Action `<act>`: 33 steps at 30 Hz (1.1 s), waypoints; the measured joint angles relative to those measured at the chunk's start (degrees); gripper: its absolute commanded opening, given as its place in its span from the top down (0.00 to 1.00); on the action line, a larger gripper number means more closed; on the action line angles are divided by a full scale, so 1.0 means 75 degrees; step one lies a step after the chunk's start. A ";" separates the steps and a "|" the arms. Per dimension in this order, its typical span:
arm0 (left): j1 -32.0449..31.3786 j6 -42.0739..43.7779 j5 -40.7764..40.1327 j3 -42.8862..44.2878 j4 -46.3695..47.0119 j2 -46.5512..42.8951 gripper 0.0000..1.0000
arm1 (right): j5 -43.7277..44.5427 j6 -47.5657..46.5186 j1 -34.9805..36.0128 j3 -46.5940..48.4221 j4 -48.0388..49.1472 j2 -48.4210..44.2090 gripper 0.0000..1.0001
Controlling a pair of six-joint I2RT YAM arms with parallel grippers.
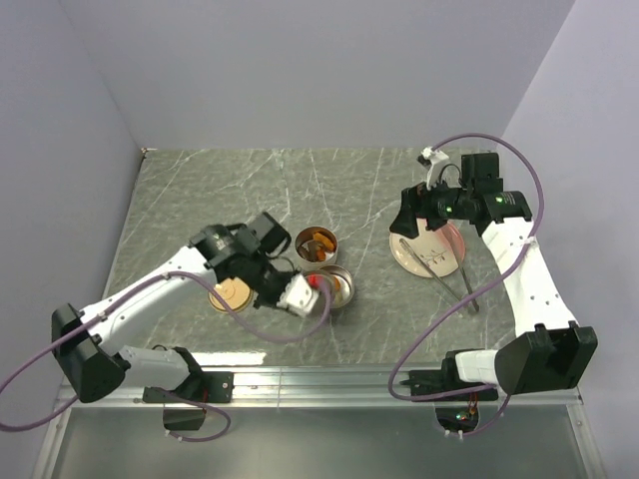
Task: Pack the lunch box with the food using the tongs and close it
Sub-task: Pick up the lid of the lunch box with the left arm, then pass the lid of the lunch box from the left arm to the right
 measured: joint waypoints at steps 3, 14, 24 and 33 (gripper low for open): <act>0.0469 -0.1096 0.1099 0.1029 0.0012 0.0012 1.00 | -0.0187 0.0452 0.0000 0.0012 0.0495 0.0050 0.01; 0.3080 -1.0066 0.4721 0.0688 0.6968 0.0020 1.00 | -0.0731 0.2209 0.0000 0.0565 0.2556 0.0122 0.00; 0.3369 -1.6410 0.4360 0.0542 1.3105 0.0181 1.00 | -0.1466 0.4774 0.0140 -0.0481 0.4986 -0.0519 0.04; 0.3383 -1.7028 0.4191 0.0405 1.4627 0.0233 1.00 | -0.2955 0.9203 0.0551 -0.1230 0.8690 -0.0134 0.16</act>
